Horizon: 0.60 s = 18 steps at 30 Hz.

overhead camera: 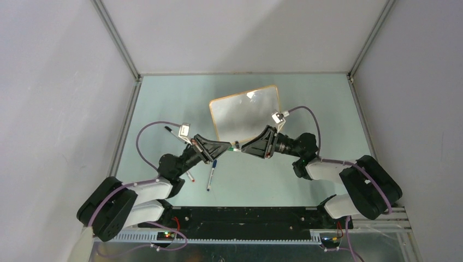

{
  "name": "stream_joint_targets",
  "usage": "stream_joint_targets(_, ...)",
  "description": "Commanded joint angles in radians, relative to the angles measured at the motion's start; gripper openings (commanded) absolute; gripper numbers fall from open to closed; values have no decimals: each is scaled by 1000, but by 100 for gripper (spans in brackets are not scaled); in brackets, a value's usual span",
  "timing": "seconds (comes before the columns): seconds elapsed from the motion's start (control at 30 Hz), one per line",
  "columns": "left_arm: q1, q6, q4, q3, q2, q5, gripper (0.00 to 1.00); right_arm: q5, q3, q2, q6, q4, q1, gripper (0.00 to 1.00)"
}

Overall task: Write a sentence on the whiteboard
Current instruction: Open the whiteboard marker at the center of the board.

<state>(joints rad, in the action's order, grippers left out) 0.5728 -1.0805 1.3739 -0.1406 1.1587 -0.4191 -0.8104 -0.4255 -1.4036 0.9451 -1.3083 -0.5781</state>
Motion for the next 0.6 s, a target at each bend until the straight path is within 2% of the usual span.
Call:
stream_joint_targets(0.0,-4,2,46,-39,18,-13,0,-15,-48,-7,-18,-25,-20,33)
stream_joint_targets(0.13,-3,4,65,-23,1,-5,0,-20,-53,-11,-23,-20,-23,34)
stream_joint_targets(0.27,-5,23,80,15,-64,31,0,-22,-54,-14,-31,-7,-19,42)
stream_joint_targets(0.37,-4,56,-25,8,-109,37,0,-26,-55,-14,-27,-14,-20,41)
stream_joint_targets(0.57,-5,55,-33,-3,-98,28,0,-32,-62,-10,-39,4,-29,40)
